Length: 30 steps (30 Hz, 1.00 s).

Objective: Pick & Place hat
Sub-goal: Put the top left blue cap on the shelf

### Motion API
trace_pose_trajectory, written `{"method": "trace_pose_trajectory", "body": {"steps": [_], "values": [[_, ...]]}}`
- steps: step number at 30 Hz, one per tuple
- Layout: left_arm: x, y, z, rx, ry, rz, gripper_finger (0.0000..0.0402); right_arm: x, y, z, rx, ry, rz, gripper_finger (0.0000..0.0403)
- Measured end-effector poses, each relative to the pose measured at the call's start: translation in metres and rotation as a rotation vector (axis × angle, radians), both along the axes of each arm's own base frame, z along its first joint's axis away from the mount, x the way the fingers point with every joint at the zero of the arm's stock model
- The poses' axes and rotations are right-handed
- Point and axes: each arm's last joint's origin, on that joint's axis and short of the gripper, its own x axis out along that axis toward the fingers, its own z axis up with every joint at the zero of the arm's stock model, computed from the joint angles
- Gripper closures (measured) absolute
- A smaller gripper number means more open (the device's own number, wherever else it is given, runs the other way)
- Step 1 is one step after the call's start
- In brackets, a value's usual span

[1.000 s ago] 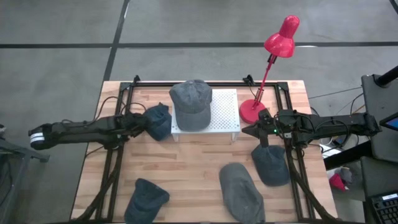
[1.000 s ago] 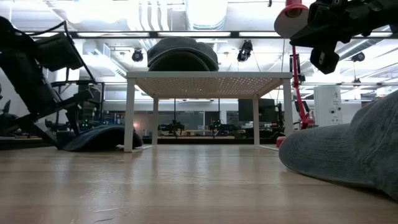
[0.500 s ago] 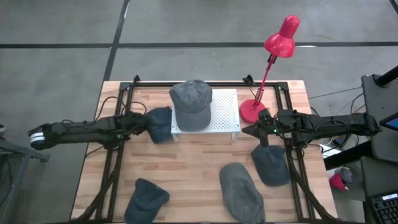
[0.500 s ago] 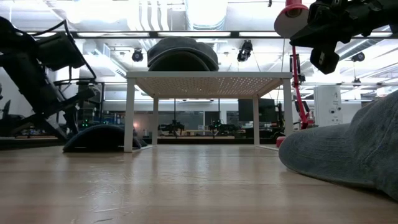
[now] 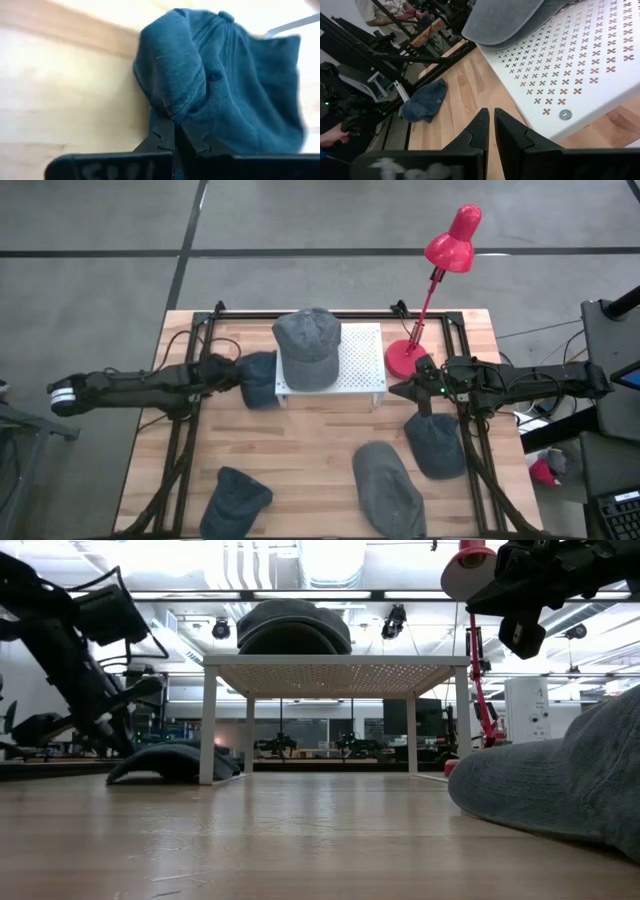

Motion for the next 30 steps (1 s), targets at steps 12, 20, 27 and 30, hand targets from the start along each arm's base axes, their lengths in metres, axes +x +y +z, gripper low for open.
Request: {"method": "trace_pose_trajectory", "body": {"steps": [12, 20, 27, 30], "values": [[0.001, 0.005, 0.045, 0.132, 0.115, 0.028, 0.0401, 0.000, 0.000, 0.000, 0.000, 0.000, 0.001, 0.0376], [-0.005, 0.006, 0.093, 0.238, 0.199, 0.048, 0.0401, 0.000, 0.000, 0.000, 0.000, -0.001, 0.001, 0.0376], [-0.011, 0.006, 0.135, 0.347, 0.228, 0.064, 0.0401, 0.000, 0.000, 0.000, 0.000, -0.001, 0.001, 0.0376], [-0.013, 0.006, 0.151, 0.395, 0.229, 0.070, 0.0401, 0.000, 0.000, 0.000, 0.000, -0.001, 0.001, 0.0376]]}}
